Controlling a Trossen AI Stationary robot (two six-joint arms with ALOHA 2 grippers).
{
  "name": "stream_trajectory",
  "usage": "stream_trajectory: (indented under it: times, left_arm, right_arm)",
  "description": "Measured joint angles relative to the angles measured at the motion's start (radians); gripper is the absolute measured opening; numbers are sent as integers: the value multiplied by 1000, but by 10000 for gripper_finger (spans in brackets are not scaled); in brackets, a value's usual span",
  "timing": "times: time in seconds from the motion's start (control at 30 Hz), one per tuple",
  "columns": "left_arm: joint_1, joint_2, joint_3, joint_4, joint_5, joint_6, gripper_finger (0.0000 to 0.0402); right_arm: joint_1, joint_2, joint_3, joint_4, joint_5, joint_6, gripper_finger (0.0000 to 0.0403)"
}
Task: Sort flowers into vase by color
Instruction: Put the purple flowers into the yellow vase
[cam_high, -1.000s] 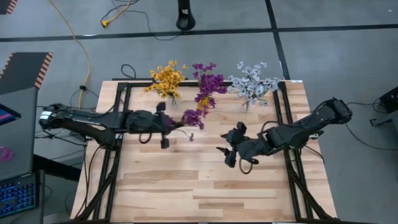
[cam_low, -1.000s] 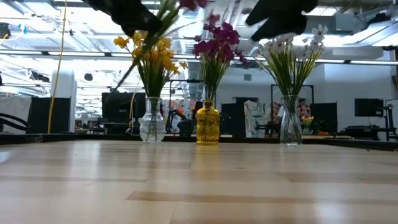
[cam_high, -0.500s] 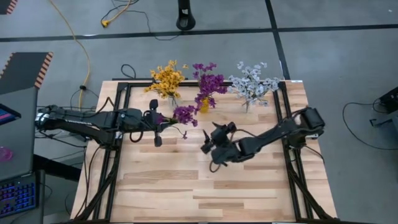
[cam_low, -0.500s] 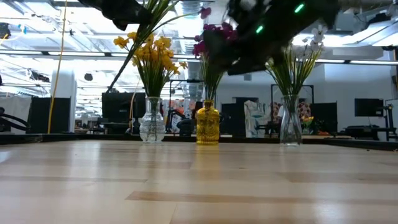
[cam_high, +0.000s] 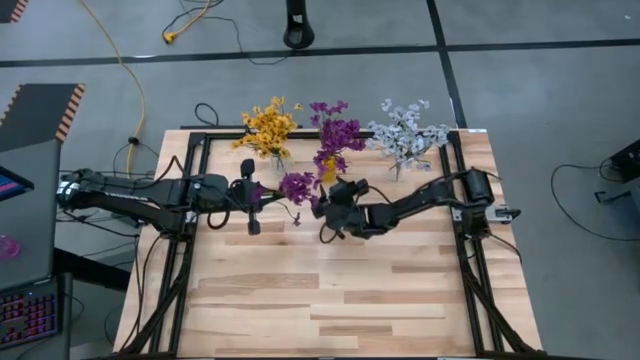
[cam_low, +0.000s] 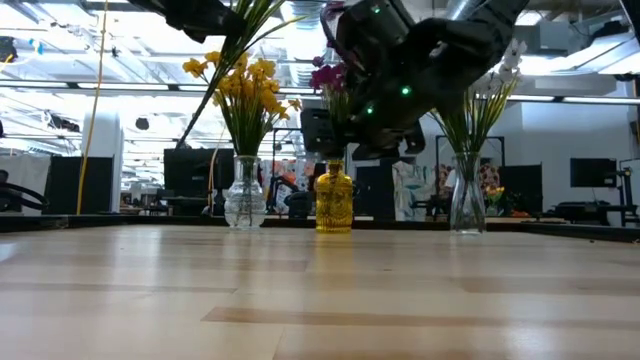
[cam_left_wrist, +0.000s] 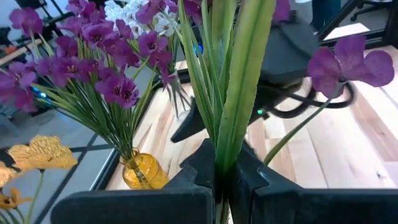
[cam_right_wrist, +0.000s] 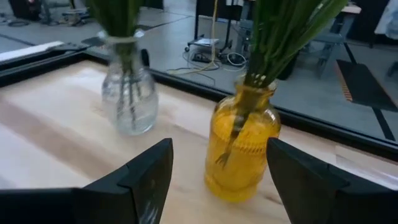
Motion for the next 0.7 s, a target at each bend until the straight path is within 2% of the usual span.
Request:
stream_trajectory:
  times: [0.33,0.47,0.7]
  left_arm:
    - [0,-2,0,12,-52,64,0]
    - [0,-2,0,17,-52,74,0]
    - [0,-2,0,18,-53,74,0]
  right_arm:
    - [-84,0,0,43,-24,-1,286]
    - [-121,0,0,59,-84,0,286]
    - [-168,0,0,99,-127,2,286]
